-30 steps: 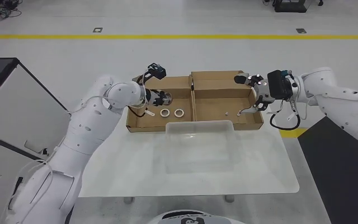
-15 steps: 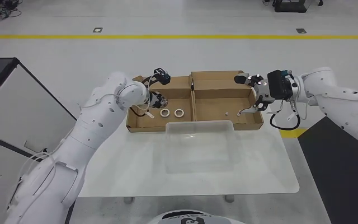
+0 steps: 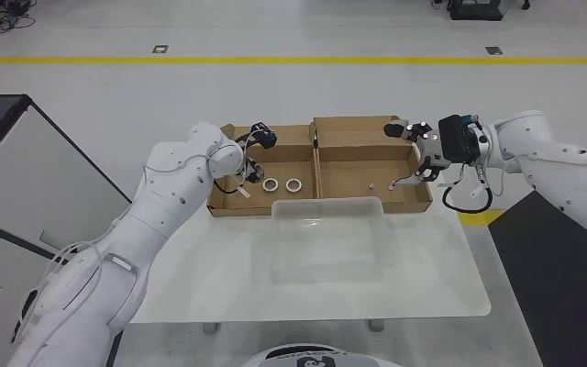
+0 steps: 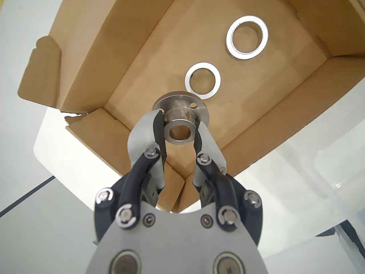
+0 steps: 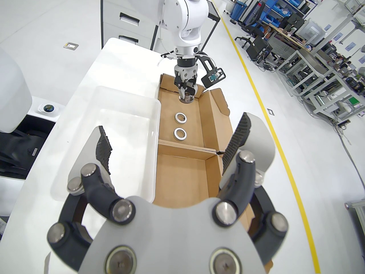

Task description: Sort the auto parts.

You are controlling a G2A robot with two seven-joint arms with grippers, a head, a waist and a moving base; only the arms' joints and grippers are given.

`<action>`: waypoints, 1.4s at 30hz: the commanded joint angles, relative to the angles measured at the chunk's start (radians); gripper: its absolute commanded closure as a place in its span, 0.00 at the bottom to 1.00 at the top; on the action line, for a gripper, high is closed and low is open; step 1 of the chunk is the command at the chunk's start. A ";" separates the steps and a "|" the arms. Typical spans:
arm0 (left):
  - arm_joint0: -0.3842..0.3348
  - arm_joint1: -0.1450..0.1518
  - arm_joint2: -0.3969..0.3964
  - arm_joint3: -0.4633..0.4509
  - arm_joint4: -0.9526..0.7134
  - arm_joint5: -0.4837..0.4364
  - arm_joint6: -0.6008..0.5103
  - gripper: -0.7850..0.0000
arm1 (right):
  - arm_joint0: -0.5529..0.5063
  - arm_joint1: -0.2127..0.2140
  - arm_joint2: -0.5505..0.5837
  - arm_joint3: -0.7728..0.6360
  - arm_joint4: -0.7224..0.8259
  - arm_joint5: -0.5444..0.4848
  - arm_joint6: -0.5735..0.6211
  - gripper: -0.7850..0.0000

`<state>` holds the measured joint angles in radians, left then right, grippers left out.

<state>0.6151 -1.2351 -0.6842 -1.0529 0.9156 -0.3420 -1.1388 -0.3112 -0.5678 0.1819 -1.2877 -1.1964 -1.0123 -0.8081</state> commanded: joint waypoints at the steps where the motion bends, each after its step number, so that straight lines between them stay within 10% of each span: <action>1: -0.005 -0.006 0.012 0.025 0.016 0.000 0.008 1.00 | 0.000 0.000 0.000 0.000 0.000 0.000 0.000 0.00; 28: -0.045 -0.094 0.118 0.309 0.107 -0.026 0.085 1.00 | 0.000 0.000 0.000 0.000 0.000 0.000 0.000 0.00; 31: -0.050 -0.102 0.119 0.327 0.101 -0.028 0.087 0.55 | 0.000 0.000 0.000 0.000 0.000 0.000 0.000 0.00; 32: -0.051 -0.105 0.119 0.332 0.100 -0.030 0.088 0.06 | 0.000 0.000 0.000 0.000 0.000 0.000 0.000 0.00; 42: -0.080 -0.115 0.101 0.350 0.097 -0.046 0.110 0.00 | 0.000 0.000 0.000 0.000 0.000 0.000 0.000 0.00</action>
<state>0.5394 -1.3511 -0.5807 -0.7020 1.0084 -0.3848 -1.0297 -0.3112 -0.5678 0.1819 -1.2877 -1.1964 -1.0123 -0.8081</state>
